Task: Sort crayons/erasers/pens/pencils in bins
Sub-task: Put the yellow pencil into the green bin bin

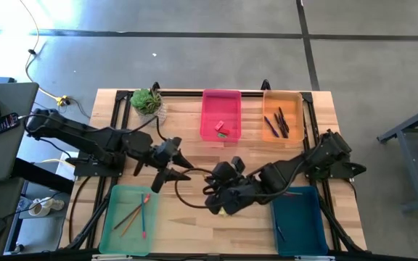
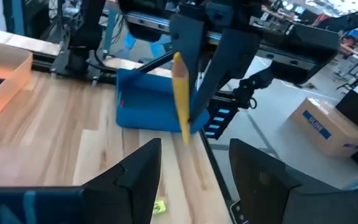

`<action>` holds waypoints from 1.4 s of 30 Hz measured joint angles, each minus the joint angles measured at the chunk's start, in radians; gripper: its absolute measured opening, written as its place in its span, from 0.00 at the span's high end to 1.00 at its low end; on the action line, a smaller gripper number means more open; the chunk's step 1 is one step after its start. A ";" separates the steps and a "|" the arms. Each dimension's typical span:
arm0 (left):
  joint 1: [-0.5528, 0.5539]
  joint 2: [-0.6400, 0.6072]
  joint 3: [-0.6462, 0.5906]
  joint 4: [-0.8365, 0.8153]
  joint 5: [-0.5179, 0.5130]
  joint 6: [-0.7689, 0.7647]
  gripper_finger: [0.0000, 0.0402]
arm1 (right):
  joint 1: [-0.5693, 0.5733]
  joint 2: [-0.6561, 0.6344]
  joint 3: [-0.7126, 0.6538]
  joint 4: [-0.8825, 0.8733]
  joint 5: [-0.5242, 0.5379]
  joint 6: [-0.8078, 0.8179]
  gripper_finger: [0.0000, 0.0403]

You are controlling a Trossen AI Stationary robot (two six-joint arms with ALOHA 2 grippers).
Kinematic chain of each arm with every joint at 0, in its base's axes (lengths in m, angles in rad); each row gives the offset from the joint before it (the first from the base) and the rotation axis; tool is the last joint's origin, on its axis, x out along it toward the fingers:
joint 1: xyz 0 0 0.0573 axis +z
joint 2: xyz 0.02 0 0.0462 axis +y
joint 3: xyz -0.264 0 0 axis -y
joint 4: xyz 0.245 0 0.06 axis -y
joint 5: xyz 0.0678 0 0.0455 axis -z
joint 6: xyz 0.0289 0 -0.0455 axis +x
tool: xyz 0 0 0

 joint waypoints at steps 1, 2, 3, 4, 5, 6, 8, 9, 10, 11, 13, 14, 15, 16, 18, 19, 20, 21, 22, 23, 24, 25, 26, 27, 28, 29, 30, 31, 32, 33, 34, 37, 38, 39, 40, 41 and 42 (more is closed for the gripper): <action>-0.003 0.009 0.000 0.014 0.000 0.000 0.56 | -0.007 0.000 0.000 0.004 -0.011 -0.017 1.00; -0.006 0.020 0.000 0.039 0.000 0.000 0.56 | -0.012 0.000 0.000 0.006 -0.021 -0.027 1.00; -0.009 0.029 0.000 0.060 0.000 0.000 0.56 | -0.017 0.000 0.000 0.012 -0.033 -0.038 1.00; -0.012 0.036 0.000 0.068 0.000 -0.001 0.56 | -0.023 0.000 0.000 0.018 -0.047 -0.050 1.00; -0.013 0.043 0.000 0.088 -0.001 -0.005 0.56 | -0.026 0.000 0.000 0.024 -0.055 -0.066 1.00; -0.013 0.051 0.000 0.111 -0.001 -0.014 0.56 | -0.028 0.000 0.000 0.030 -0.062 -0.075 1.00; -0.013 0.063 0.000 0.140 -0.001 -0.024 0.56 | -0.033 0.000 0.000 0.044 -0.071 -0.095 1.00; -0.013 0.065 0.000 0.150 -0.001 -0.024 0.56 | -0.035 0.000 0.000 0.049 -0.074 -0.100 1.00; -0.013 0.068 0.000 0.167 -0.001 -0.024 0.56 | -0.038 0.000 0.000 0.050 -0.079 -0.100 1.00; -0.013 0.072 0.000 0.187 -0.005 -0.024 0.56 | -0.040 0.000 0.000 0.049 -0.081 -0.100 1.00; -0.013 0.075 0.000 0.195 -0.013 -0.027 0.56 | -0.045 0.000 0.000 0.049 -0.086 -0.104 1.00; -0.013 0.076 0.000 0.199 -0.019 -0.027 0.57 | -0.046 0.000 0.000 0.049 -0.087 -0.109 1.00; -0.013 0.076 0.000 0.200 -0.024 -0.027 0.57 | -0.047 0.000 0.000 0.050 -0.086 -0.111 1.00; -0.013 0.075 0.000 0.200 -0.031 -0.027 0.59 | -0.047 0.000 0.000 0.051 -0.081 -0.111 1.00; -0.013 0.075 0.000 0.199 -0.047 -0.026 0.62 | -0.048 0.000 0.000 0.050 -0.075 -0.112 1.00; -0.013 0.075 0.000 0.199 -0.052 -0.027 0.65 | -0.051 0.000 0.000 0.050 -0.077 -0.115 1.00; -0.013 0.075 0.000 0.200 -0.060 -0.027 0.68 | -0.051 0.000 0.000 0.050 -0.082 -0.118 1.00; -0.013 0.075 0.000 0.201 -0.065 -0.026 0.70 | -0.052 0.000 0.000 0.050 -0.088 -0.119 1.00; -0.013 0.075 0.000 0.201 -0.069 -0.026 0.73 | -0.053 0.000 0.000 0.050 -0.090 -0.119 1.00; -0.013 0.075 0.000 0.200 -0.069 -0.026 0.77 | -0.053 0.000 0.000 0.050 -0.092 -0.119 1.00; -0.013 0.075 0.000 0.200 -0.069 -0.025 0.80 | -0.054 0.000 0.000 0.050 -0.092 -0.125 1.00; -0.013 0.075 0.000 0.200 -0.070 -0.025 0.83 | -0.056 0.000 0.000 0.050 -0.092 -0.128 1.00; -0.013 0.075 0.000 0.200 -0.072 -0.024 0.86 | -0.057 0.000 0.000 0.050 -0.095 -0.135 1.00; -0.012 0.075 0.000 0.200 -0.073 -0.024 0.89 | -0.058 0.000 0.000 0.050 -0.096 -0.137 1.00; -0.012 0.075 0.000 0.200 -0.073 -0.023 0.92 | -0.058 0.000 0.000 0.051 -0.096 -0.140 1.00; -0.012 0.075 0.000 0.200 -0.074 -0.023 0.94 | -0.060 0.000 0.000 0.051 -0.097 -0.142 1.00; -0.012 0.075 0.000 0.200 -0.079 -0.023 0.96 | -0.063 0.000 0.000 0.052 -0.103 -0.144 1.00; -0.013 0.075 0.000 0.199 -0.087 -0.022 0.97 | -0.065 0.000 0.000 0.051 -0.107 -0.144 0.99; -0.013 0.075 0.000 0.198 -0.097 -0.023 0.98 | -0.069 0.000 0.000 0.050 -0.110 -0.145 0.98; -0.013 0.075 0.000 0.196 -0.104 -0.023 0.98 | -0.072 -0.001 0.000 0.049 -0.116 -0.147 0.97; -0.013 0.075 0.000 0.192 -0.112 -0.025 0.98 | -0.076 -0.001 0.000 0.048 -0.127 -0.153 0.96; -0.013 0.074 0.000 0.168 -0.132 -0.052 0.97 | -0.087 -0.001 0.000 0.048 -0.160 -0.163 0.89; -0.013 0.074 0.000 0.148 -0.137 -0.065 0.97 | -0.091 -0.001 0.000 0.048 -0.172 -0.164 0.86; -0.013 0.074 0.000 0.128 -0.142 -0.073 0.97 | -0.094 -0.001 0.000 0.047 -0.180 -0.167 0.82; -0.013 0.074 0.000 0.108 -0.145 -0.081 0.97 | -0.096 -0.001 0.000 0.043 -0.183 -0.170 0.79; -0.013 0.074 0.000 0.086 -0.151 -0.095 0.97 | -0.098 -0.001 0.000 0.037 -0.183 -0.171 0.75; -0.014 0.071 0.000 0.059 -0.158 -0.111 0.97 | -0.099 -0.001 0.000 0.031 -0.183 -0.171 0.72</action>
